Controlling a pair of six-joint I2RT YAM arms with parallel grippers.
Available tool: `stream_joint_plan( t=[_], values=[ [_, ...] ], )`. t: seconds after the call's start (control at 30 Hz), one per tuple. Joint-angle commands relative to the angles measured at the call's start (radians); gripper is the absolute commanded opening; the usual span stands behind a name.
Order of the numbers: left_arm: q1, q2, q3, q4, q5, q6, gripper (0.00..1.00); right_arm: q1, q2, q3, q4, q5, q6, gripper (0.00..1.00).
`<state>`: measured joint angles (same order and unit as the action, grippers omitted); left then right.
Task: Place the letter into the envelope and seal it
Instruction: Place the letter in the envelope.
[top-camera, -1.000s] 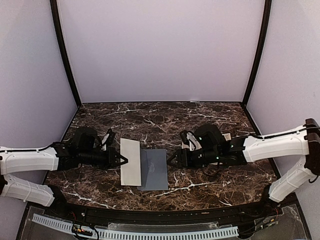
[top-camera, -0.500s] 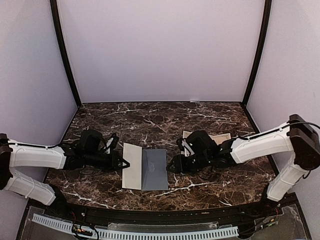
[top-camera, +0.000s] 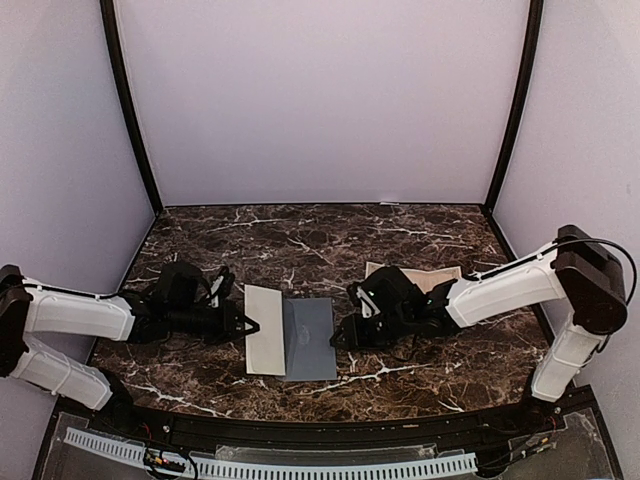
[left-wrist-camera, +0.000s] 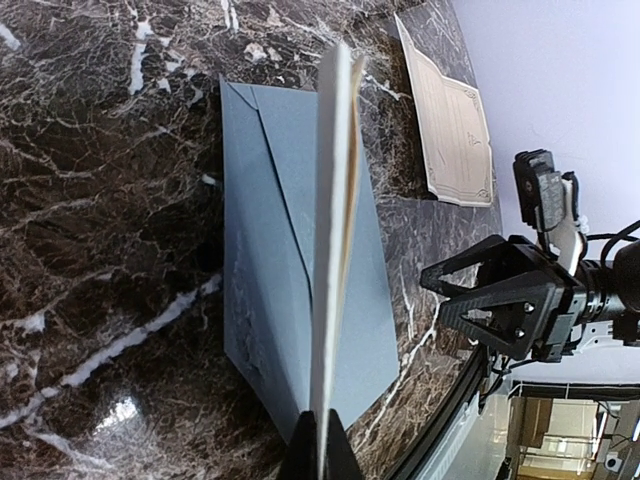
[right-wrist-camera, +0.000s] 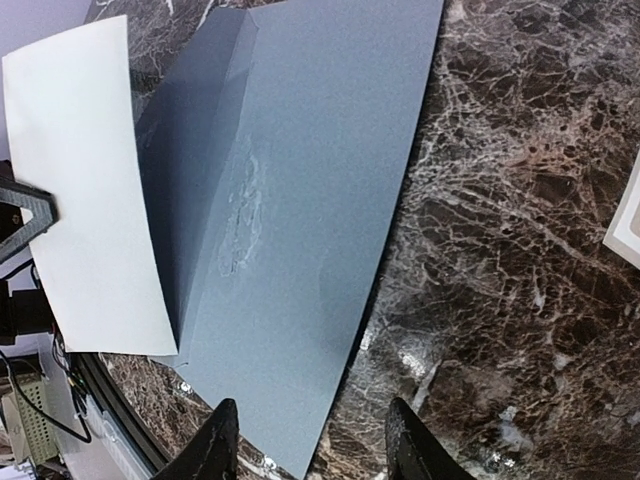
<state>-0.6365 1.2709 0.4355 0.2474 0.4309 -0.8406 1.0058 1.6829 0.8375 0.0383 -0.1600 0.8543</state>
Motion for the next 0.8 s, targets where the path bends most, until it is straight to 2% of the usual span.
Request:
stream_joint_plan(
  t=[0.0,0.77],
  values=[
    [0.013,0.006,-0.025,0.079,0.035,-0.032,0.00,0.003,0.026,0.024,0.033,-0.004,0.004,0.46],
    [0.018,0.108,-0.032,0.084,-0.003,0.006,0.00,0.004,0.071,0.034,0.037,-0.017,0.006,0.43]
  ],
)
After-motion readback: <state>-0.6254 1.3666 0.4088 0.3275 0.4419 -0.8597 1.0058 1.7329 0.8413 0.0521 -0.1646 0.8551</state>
